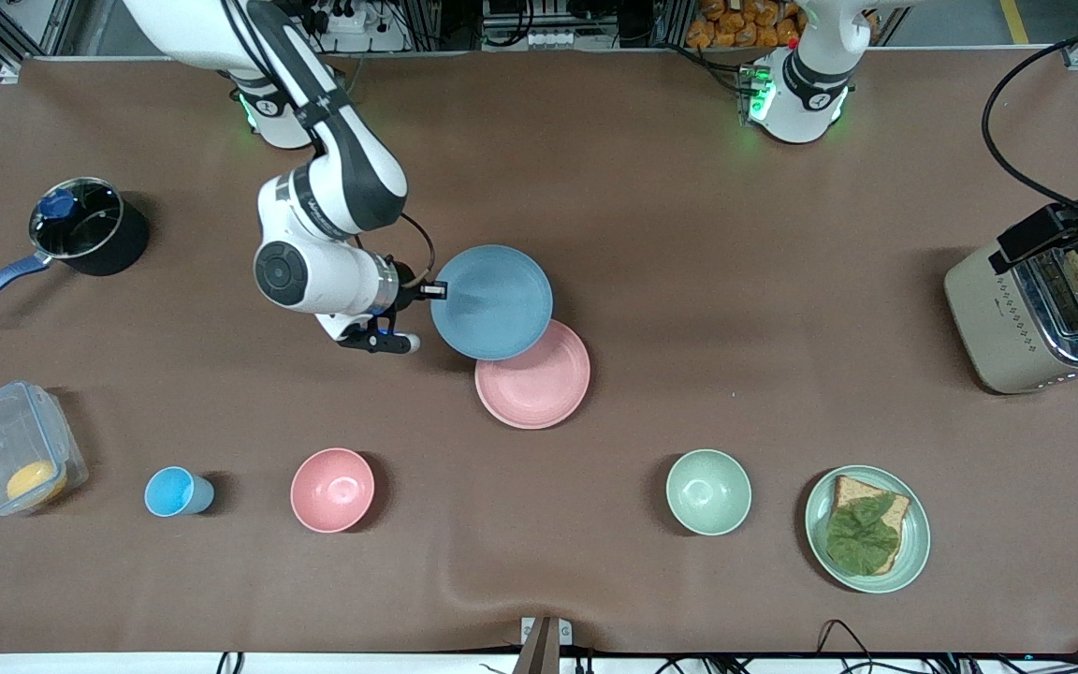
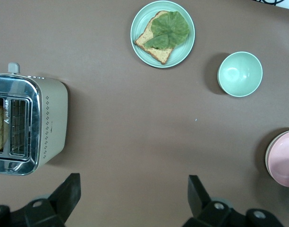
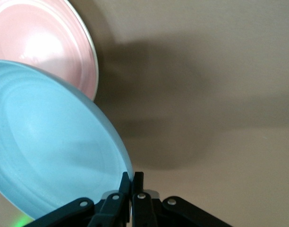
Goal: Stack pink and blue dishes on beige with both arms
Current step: 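Lower the blue plate onto the pink plate with the right gripper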
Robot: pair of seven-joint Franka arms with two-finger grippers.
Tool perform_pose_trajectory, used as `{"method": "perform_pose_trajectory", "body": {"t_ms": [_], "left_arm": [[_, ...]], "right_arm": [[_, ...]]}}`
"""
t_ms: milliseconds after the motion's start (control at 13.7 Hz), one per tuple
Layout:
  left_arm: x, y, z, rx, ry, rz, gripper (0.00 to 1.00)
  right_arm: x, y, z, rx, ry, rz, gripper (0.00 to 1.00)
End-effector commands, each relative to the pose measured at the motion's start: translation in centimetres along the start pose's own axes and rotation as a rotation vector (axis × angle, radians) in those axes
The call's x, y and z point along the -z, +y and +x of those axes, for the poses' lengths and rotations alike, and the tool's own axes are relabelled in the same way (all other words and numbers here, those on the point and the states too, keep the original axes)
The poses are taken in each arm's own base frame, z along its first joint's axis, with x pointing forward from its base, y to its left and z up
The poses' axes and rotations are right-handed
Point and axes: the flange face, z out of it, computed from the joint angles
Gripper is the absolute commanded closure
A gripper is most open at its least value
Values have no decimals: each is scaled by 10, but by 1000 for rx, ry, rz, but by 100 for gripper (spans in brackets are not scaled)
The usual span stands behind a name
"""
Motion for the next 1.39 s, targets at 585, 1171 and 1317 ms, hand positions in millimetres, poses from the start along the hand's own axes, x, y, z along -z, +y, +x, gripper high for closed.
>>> {"method": "perform_pose_trajectory", "body": {"t_ms": [585,1171,1317], "left_arm": [[-2,14,-17,-60,-62,43,0],[-8,30,-20,-127,-76,40,0],[-9,37,-23,-138,-79,41,0]], "right_arm": [[-51,-40,47,-124,95,136,100],[-53,-35,67,-143,127,134,7],[-33,-28,69,-128,131,117,0]]}}
